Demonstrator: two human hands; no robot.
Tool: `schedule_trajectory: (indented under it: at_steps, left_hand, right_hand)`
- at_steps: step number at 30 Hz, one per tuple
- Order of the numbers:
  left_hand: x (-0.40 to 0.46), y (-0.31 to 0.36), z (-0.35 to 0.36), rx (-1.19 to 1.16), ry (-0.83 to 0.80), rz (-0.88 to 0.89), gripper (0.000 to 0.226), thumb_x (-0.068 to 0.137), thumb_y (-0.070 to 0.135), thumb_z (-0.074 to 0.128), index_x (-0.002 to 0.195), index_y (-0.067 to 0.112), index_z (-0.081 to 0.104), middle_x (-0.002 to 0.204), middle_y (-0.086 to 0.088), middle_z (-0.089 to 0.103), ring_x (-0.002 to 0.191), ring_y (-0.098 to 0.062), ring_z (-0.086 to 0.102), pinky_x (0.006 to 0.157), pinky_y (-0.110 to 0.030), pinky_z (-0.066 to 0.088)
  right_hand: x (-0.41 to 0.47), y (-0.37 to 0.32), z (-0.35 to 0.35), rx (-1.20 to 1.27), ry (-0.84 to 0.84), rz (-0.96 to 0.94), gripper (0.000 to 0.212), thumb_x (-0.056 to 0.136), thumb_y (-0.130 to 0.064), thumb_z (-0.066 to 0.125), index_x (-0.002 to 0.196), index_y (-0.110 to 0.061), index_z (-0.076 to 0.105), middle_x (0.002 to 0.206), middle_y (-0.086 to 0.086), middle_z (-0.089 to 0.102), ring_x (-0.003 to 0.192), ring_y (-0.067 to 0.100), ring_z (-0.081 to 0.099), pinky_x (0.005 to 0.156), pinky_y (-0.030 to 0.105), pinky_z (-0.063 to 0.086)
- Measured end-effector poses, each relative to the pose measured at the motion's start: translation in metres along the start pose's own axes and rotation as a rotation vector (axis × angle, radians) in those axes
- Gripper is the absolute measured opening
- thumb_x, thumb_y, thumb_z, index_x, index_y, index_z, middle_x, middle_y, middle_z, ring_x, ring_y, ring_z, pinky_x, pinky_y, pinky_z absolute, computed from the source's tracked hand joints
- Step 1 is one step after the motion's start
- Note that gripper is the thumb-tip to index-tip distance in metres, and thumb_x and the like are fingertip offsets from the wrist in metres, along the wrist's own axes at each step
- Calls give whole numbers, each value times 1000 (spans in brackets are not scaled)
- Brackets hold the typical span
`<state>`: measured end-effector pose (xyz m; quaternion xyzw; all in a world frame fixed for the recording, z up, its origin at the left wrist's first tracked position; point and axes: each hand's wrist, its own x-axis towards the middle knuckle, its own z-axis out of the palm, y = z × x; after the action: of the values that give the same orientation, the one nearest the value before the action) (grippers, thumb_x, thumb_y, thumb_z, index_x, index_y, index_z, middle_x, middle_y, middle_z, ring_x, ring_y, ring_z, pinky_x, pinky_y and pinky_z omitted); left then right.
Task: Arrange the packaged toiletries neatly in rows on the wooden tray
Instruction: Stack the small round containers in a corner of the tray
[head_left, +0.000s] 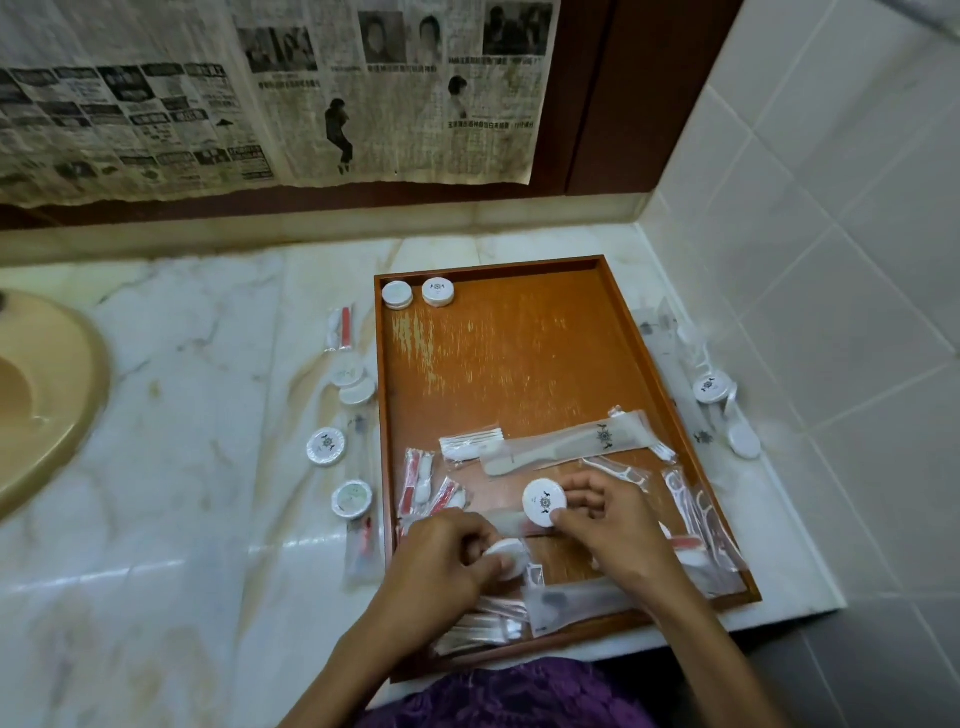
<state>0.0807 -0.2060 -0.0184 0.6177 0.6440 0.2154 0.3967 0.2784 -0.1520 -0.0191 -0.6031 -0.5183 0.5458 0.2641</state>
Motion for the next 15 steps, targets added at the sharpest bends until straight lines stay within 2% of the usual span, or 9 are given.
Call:
schedule_trajectory:
  at_steps: [2,4,6,9,12,15]
  left_hand:
    - [5,2,-10,-206,41,-57,12,80,23,76,73,21,66,67,7,63,58,0,52,56,-17,41]
    - [12,3,-19,-412,65,-136,11,82,12,75,76,16,66,63,7,62,54,-3,54,51,-18,42]
    - [20,2,-29,-614,110,-224,9,82,3,73,84,9,66,66,-4,64,52,-10,57,47,-21,44]
    - [34,-2,-45,-850,152,-319,16,85,0,69,100,1,64,73,-22,67,54,-20,57,47,-23,46]
    - [54,-3,-63,-964,196,-333,12,88,0,63,100,0,67,75,-21,70,56,-18,61,49,-21,51]
    - [81,-4,-87,-1020,270,-318,10,90,-2,60,94,0,68,81,-19,73,66,-19,69,58,-21,57]
  right_hand:
    - [1,-2,3,70,28,-2,25,79,3,73,91,-18,71,84,-3,74,81,5,69,65,17,54]
    - [2,-5,7,140,42,9,25,82,3,69,92,-19,72,84,-2,75,80,10,70,62,19,54]
    - [7,-10,10,210,49,23,25,87,1,65,94,-21,72,85,2,75,74,15,71,58,24,56]
    - [20,-19,17,304,32,56,21,94,-5,58,100,-21,70,87,3,74,73,25,73,54,34,59]
    - [42,-31,20,303,-30,57,21,97,-6,52,105,-20,66,85,6,74,74,34,72,51,31,57]
    - [77,-49,21,162,-65,19,28,95,-2,54,110,-24,61,91,5,73,74,28,72,54,29,55]
